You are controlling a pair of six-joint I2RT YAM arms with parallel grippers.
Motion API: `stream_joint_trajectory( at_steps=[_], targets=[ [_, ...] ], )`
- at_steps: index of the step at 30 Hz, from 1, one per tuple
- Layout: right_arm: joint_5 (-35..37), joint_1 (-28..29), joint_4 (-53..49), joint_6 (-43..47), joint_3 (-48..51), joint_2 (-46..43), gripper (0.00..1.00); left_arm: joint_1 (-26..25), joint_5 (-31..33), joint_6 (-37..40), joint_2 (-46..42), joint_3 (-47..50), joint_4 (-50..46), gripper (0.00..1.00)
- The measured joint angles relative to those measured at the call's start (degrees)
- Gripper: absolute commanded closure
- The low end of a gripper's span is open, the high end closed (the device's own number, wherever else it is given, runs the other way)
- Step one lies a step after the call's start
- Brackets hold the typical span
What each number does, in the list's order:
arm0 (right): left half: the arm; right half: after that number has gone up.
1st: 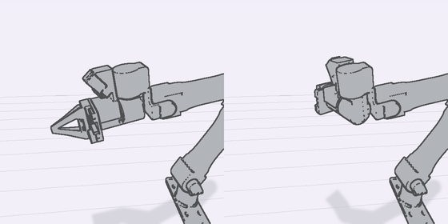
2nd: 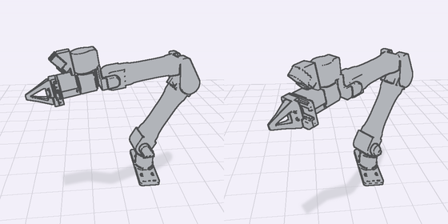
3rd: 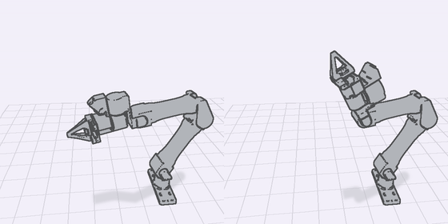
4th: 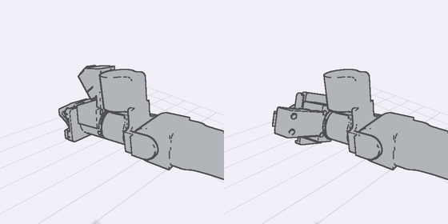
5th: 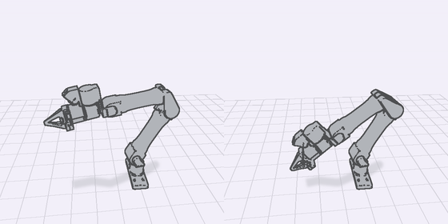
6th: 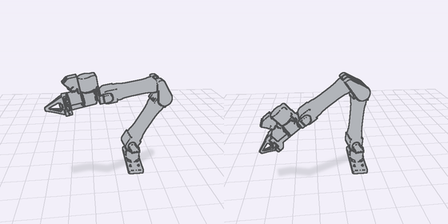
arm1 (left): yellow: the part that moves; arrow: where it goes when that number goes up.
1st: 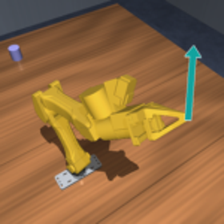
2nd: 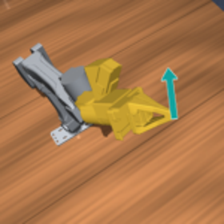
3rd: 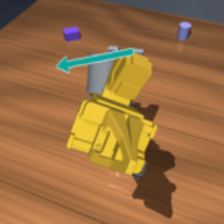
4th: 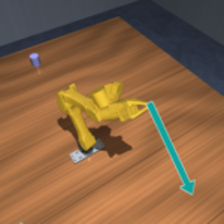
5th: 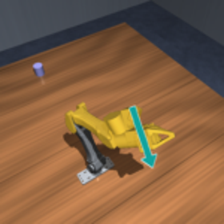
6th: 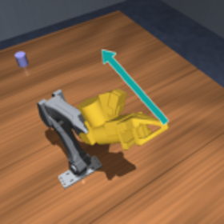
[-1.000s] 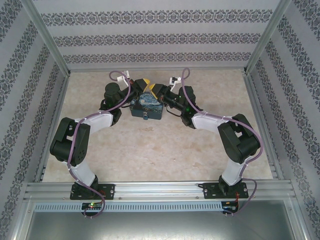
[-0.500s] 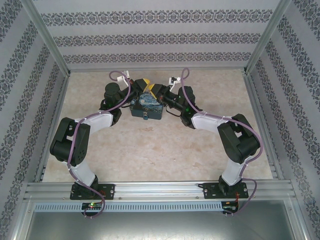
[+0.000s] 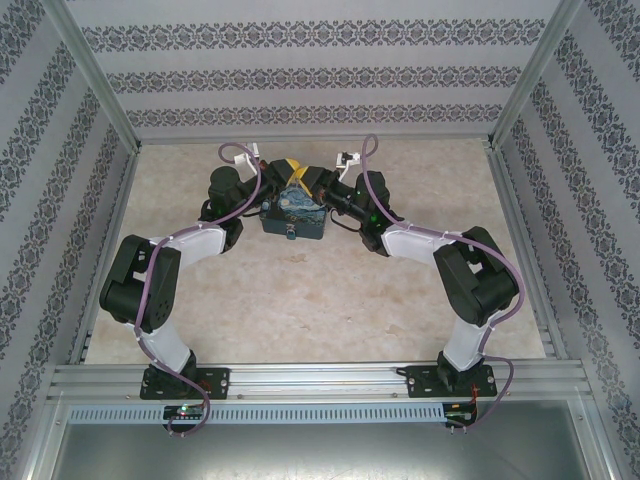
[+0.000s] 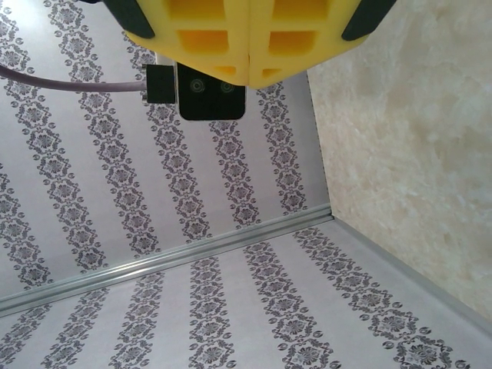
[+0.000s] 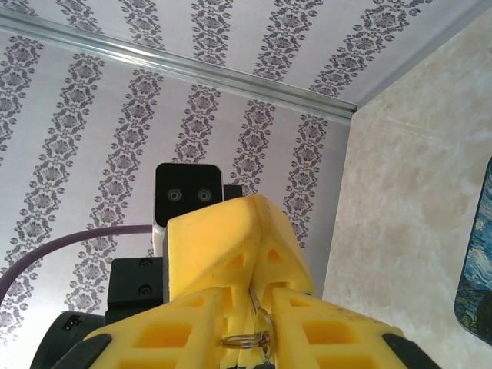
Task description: Unlock a padlock with a key
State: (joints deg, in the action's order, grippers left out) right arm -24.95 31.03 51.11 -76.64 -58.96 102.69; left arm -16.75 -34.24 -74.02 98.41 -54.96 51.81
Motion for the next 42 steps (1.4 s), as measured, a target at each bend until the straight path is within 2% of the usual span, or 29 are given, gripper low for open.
stream_joint_trajectory(
  at_steps=[5, 10, 28, 39, 42],
  targets=[
    [0.02, 0.0, 0.44, -0.37, 0.42, 0.0, 0.62, 0.0, 0.02, 0.02, -0.02, 0.0, 0.0, 1.0],
    [0.0, 0.0, 0.92, -0.44, 0.48, 0.0, 0.6, 0.0, 0.02, 0.0, -0.02, 0.0, 0.0, 1.0],
    [0.0, 0.0, 1.44, -1.25, 0.48, 0.61, 0.78, 0.0, 0.04, 0.02, -0.11, 0.0, -0.02, 1.0],
    [0.0, 0.0, 2.75, -1.25, 1.95, 0.61, 0.85, 0.0, 0.22, 0.02, -0.13, 0.0, -0.48, 1.0],
    [0.0, 0.0, 3.04, -1.22, 2.25, 0.61, 0.9, 0.0, 0.2, 0.04, -0.13, 0.02, -0.92, 1.0]
  ],
)
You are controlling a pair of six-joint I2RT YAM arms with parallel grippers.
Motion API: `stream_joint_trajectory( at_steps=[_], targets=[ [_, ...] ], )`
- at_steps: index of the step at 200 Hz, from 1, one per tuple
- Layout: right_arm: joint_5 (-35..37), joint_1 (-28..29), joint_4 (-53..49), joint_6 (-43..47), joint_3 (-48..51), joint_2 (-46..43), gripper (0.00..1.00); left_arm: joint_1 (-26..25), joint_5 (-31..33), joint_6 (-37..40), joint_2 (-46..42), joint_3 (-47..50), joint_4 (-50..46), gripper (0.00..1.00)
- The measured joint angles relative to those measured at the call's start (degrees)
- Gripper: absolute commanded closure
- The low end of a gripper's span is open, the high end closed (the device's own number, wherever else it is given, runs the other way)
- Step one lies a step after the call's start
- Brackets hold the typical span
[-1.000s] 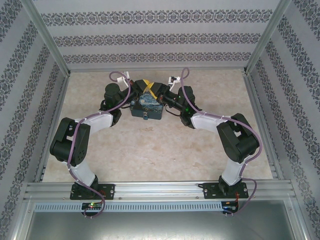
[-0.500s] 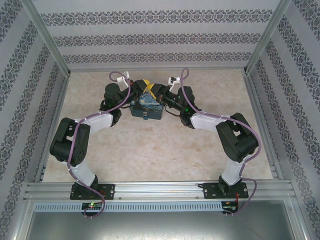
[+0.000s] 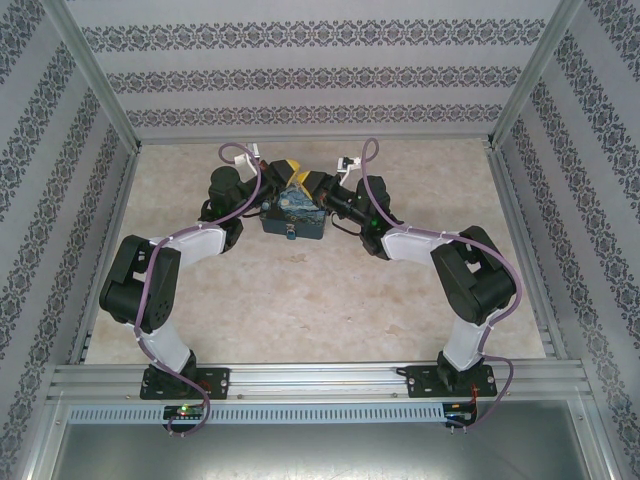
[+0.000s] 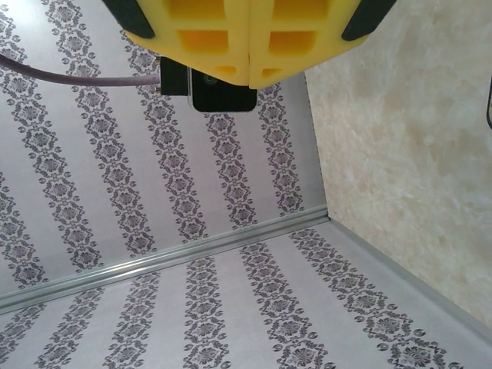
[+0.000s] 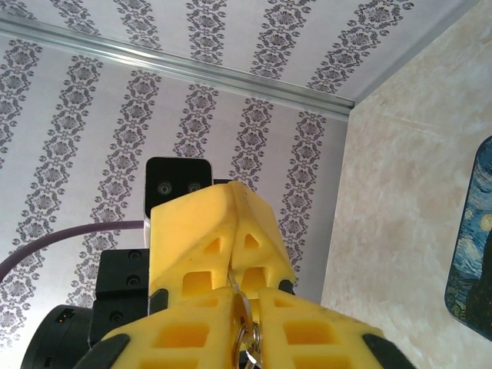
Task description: Unlock a padlock with a key
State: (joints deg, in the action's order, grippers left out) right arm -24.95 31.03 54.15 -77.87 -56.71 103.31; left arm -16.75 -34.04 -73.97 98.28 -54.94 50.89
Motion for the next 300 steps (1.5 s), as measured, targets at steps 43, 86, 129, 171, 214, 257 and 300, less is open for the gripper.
stream_joint_trajectory(
  at_steps=[43, 86, 129, 171, 214, 257, 300],
  targets=[
    [0.02, -0.02, 0.22, -0.22, 0.11, 0.0, 1.0, 0.0, 0.24, -0.02, -0.26, 0.15, -0.11, 1.0],
    [-0.22, 0.13, 0.44, -0.2, 0.11, 0.0, 1.0, 0.0, 1.53, -0.09, -1.79, 2.03, -0.15, 1.0],
    [-0.68, 0.37, 0.52, -0.2, 0.11, 0.0, 1.0, 0.0, 2.21, -0.76, -2.67, 3.13, -0.07, 1.0],
    [-0.68, 0.37, 0.55, -0.17, 0.26, 0.02, 1.0, 0.0, 1.92, -0.87, -2.67, 2.6, -1.36, 1.0],
    [-0.66, 0.35, 0.79, 0.24, 1.53, -0.09, 1.0, 0.07, 1.64, -0.07, -2.95, 2.05, -4.7, 0.52],
    [-0.57, 0.33, 0.15, 0.22, 4.61, -1.42, 1.0, 1.46, 2.75, 2.97, -9.49, 2.05, -13.64, 0.27],
    [-0.04, -0.35, -1.25, 1.09, 9.05, -4.52, 1.0, 1.92, 2.99, 10.56, -18.86, 2.16, -25.35, 0.12]
  ],
)
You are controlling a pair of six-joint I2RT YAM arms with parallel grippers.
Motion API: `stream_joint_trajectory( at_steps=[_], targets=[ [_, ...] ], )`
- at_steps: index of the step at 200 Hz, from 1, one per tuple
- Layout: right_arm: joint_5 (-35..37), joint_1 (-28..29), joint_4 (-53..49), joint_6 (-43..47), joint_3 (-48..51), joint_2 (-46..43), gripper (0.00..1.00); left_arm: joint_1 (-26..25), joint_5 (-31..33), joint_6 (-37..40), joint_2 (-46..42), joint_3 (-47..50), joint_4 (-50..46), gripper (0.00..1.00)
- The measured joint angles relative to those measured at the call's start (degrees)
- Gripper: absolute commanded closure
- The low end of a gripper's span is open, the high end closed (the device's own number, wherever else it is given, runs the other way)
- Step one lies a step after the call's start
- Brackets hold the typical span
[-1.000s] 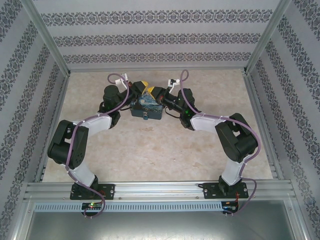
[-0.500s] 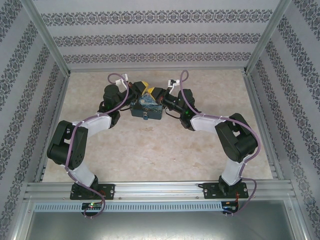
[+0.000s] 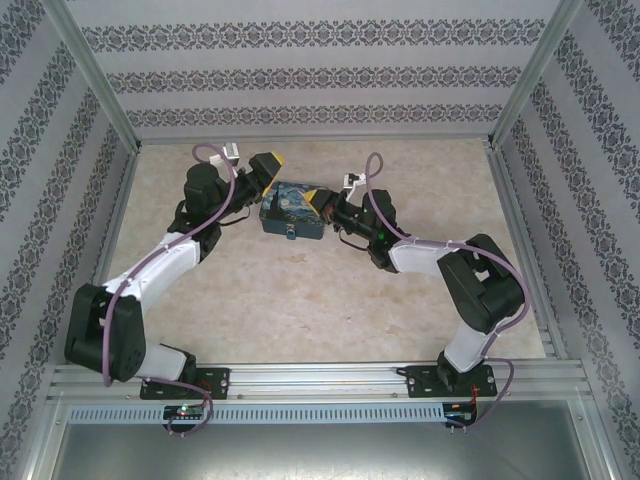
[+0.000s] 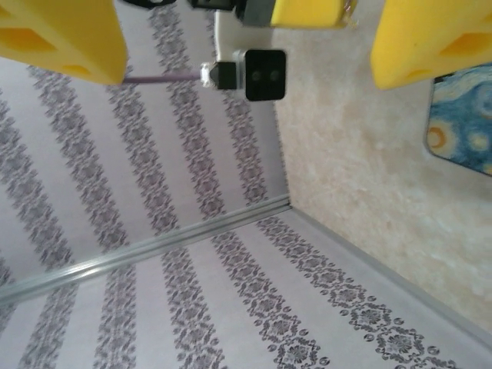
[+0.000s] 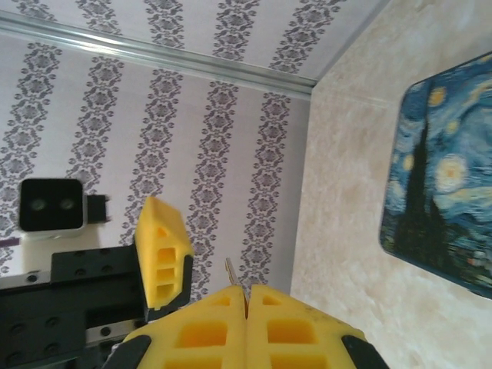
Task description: Unlock a padlock with a key
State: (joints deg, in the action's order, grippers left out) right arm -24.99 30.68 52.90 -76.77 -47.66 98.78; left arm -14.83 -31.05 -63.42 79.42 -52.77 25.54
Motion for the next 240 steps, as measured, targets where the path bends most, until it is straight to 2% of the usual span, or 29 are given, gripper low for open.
stream_joint_trajectory(
  at_steps=[36, 91, 134, 190, 240],
  targets=[
    [0.48, -2.43, -2.4, 1.07, 2.27, -1.22, 1.0, 0.0, -0.46, 9.49, -3.43, 3.15, -11.02, 0.04],
    [-0.24, -4.7, -4.87, 2.16, -1.27, 3.15, 1.0, -1.44, 0.31, 23.26, -3.08, 8.22, -22.6, 0.04],
    [-1.46, -4.7, -5.55, 2.12, -6.16, 9.64, 1.0, -6.14, 2.54, 29.73, 1.64, 8.22, -22.32, 0.13],
    [-1.64, -5.01, -7.13, 2.1, -10.01, 11.78, 1.0, -6.88, 5.77, 33.22, 9.64, 8.22, -18.03, 0.27],
    [-2.12, -5.46, -7.63, 1.9, -12.81, 13.49, 1.0, -9.03, 7.85, 34.97, 15.45, 8.15, -14.29, 0.3]
  ],
)
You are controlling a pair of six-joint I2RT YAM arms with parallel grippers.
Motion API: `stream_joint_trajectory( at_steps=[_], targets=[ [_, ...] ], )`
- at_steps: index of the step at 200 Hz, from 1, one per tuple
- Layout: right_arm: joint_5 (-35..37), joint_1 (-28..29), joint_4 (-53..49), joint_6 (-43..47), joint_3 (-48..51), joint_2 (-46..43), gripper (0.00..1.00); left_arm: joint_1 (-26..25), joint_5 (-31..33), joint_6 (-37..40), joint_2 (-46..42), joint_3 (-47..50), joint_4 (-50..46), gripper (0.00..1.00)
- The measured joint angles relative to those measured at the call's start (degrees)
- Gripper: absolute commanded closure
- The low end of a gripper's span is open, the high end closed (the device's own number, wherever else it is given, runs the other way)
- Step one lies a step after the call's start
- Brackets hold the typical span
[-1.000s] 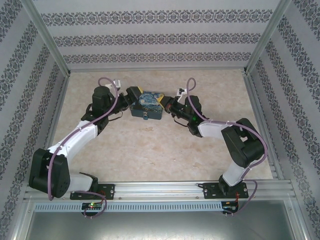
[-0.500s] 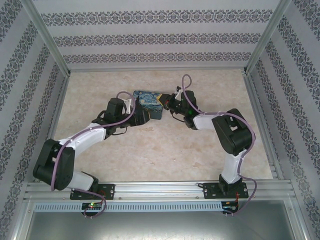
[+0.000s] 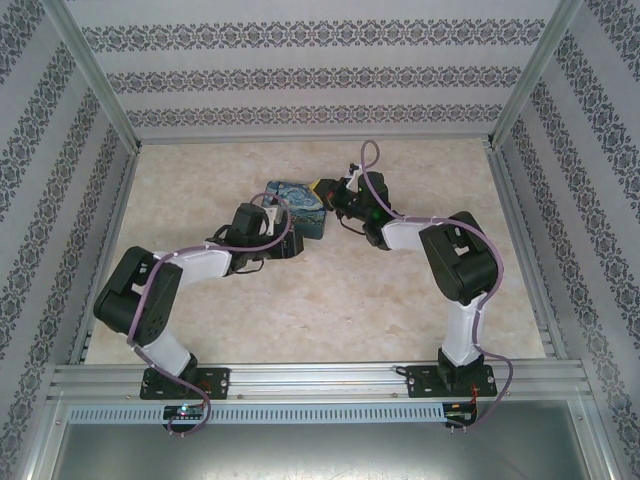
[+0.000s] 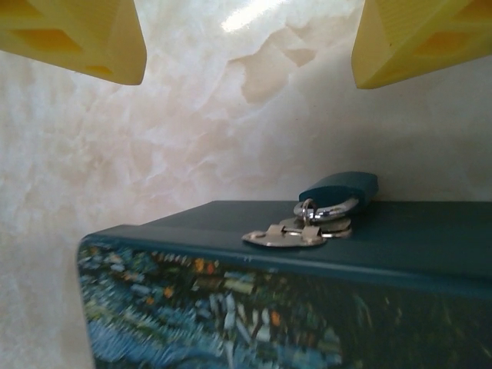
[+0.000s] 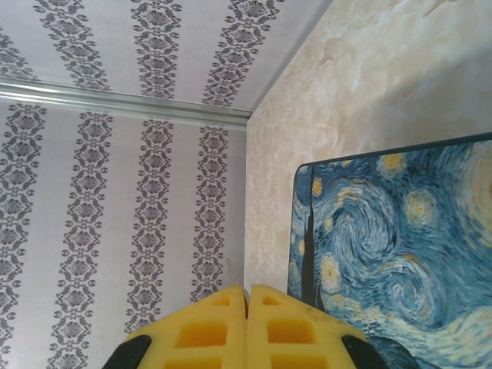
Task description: Unlock a padlock with a key
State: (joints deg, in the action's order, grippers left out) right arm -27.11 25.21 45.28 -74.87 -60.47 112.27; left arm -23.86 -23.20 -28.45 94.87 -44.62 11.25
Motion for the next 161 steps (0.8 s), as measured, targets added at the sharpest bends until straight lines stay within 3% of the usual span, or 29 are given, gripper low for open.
stream_joint_trajectory(
  at_steps=[161],
  targets=[
    [-0.44, -0.35, -0.76, -1.51, -3.37, 4.26, 1.0, -0.46, 8.79, 6.29, 8.61, -3.58, 6.19, 0.38]
  ],
)
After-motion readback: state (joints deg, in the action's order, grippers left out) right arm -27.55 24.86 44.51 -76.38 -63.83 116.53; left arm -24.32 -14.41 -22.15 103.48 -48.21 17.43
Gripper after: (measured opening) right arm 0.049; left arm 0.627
